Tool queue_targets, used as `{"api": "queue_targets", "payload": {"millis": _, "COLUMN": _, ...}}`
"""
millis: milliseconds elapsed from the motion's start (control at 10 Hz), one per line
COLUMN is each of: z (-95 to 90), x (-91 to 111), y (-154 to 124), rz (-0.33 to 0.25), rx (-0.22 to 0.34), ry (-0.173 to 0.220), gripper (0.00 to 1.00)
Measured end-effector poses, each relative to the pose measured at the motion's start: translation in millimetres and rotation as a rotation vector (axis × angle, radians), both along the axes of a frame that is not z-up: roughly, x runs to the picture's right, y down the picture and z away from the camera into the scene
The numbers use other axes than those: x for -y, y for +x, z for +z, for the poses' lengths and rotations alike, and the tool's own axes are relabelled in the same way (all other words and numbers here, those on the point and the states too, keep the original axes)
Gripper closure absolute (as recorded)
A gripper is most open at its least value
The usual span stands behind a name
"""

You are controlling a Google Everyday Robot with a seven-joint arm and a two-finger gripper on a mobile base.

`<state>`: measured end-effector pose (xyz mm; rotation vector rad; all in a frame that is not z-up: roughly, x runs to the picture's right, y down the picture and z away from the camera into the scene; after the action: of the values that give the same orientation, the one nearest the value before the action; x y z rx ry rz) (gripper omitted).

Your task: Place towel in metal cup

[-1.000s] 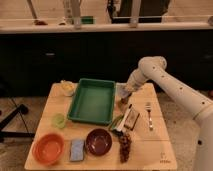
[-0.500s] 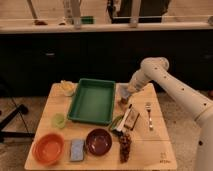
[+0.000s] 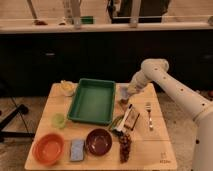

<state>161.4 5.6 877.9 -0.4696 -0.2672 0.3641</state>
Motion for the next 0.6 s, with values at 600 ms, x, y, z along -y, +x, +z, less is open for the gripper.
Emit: {"api": "queue_targets", "payload": {"millis": 600, "z": 11.7, "x": -4.3, "y": 4.9, "rz": 0.015, "rx": 0.008, "ry": -0.011, "gripper": 1.00}}
